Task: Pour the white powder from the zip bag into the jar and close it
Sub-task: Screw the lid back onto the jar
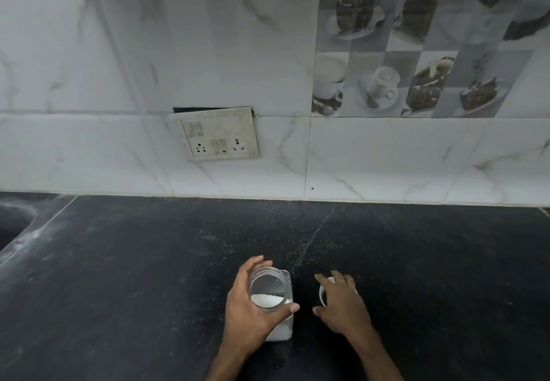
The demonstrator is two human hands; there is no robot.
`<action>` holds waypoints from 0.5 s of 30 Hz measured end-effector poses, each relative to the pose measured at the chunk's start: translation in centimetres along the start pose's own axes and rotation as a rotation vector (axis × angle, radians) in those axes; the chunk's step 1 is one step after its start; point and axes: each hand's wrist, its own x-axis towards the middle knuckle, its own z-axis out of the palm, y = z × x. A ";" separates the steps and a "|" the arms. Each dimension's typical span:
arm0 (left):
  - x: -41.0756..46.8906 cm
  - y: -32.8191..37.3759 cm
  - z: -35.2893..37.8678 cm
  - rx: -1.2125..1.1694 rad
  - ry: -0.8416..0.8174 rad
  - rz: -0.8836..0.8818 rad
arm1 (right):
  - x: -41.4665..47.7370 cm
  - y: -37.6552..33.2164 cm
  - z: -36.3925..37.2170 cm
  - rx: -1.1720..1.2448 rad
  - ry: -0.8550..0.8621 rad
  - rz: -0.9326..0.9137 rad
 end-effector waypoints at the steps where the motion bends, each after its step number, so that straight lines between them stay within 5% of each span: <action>1: -0.1 -0.1 0.0 -0.007 0.006 -0.010 | 0.0 0.0 0.3 -0.029 0.040 0.010; 8: -0.4 -0.7 -0.1 -0.033 0.019 -0.046 | -0.3 -0.1 0.2 -0.064 0.055 0.181; 15: -0.3 -1.1 0.1 -0.019 0.035 -0.049 | -4.1 -3.5 -3.4 0.791 0.583 -0.047</action>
